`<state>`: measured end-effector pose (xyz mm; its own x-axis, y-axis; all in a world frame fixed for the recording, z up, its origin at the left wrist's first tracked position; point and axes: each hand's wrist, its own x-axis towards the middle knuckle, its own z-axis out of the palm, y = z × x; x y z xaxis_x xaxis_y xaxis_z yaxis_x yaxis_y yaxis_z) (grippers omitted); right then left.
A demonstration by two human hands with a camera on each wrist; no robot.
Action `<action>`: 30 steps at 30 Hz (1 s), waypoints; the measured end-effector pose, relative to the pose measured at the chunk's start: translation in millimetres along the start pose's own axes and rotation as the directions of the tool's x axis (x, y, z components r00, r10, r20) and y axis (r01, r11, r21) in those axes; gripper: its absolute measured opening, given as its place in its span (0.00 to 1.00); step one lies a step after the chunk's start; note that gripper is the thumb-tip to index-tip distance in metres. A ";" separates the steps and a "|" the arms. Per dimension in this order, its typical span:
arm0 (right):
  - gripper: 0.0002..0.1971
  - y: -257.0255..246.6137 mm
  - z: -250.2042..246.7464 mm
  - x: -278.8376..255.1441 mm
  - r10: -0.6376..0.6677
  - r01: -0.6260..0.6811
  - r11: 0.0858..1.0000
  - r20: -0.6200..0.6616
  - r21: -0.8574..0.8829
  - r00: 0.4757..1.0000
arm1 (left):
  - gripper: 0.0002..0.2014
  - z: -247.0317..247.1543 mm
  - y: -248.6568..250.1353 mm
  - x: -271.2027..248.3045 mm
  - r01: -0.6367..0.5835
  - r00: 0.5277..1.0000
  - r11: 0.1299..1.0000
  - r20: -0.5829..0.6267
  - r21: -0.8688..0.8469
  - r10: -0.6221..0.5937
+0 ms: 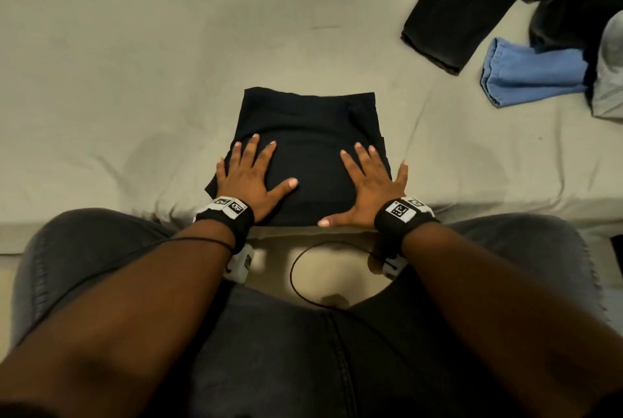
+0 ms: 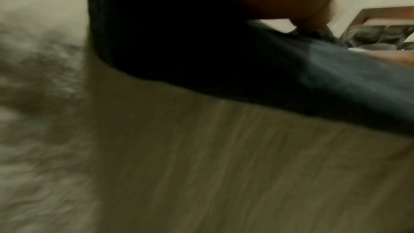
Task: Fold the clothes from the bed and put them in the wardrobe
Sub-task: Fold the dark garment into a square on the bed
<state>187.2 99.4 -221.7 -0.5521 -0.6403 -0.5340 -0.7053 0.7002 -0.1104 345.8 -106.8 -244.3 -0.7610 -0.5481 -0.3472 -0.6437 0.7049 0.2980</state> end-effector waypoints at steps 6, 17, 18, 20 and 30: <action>0.58 -33.4 -55.4 38.0 -0.046 0.043 0.999 -0.200 -0.020 0.979 | 0.35 -39.0 55.8 51.3 -0.242 0.958 0.962 -0.123 0.128 0.257; 0.81 -5.8 -40.3 97.5 0.121 -0.118 0.990 -0.045 0.073 0.992 | 0.70 -19.6 13.2 107.0 -0.049 0.995 0.998 0.086 0.028 0.046; 0.82 -4.1 -40.9 100.4 0.130 -0.127 0.987 -0.029 0.097 0.991 | 0.71 -19.2 12.4 108.5 -0.045 0.996 0.999 0.082 0.021 0.043; 0.82 -2.3 -41.0 103.9 0.113 -0.113 0.984 0.008 0.140 0.994 | 0.71 -19.3 10.1 108.5 -0.039 0.996 0.999 0.085 0.005 0.039; 0.59 46.1 -33.4 74.9 0.206 -0.176 0.869 -0.015 0.462 0.978 | 0.52 -27.0 -16.3 64.7 0.048 0.999 0.998 0.016 -0.044 -0.048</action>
<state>98.5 73.1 -238.8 -0.6920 -0.4869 -0.5330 -0.3101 0.8672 -0.3895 304.9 -166.0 -247.6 -0.7281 -0.5737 -0.3752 -0.6825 0.6573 0.3195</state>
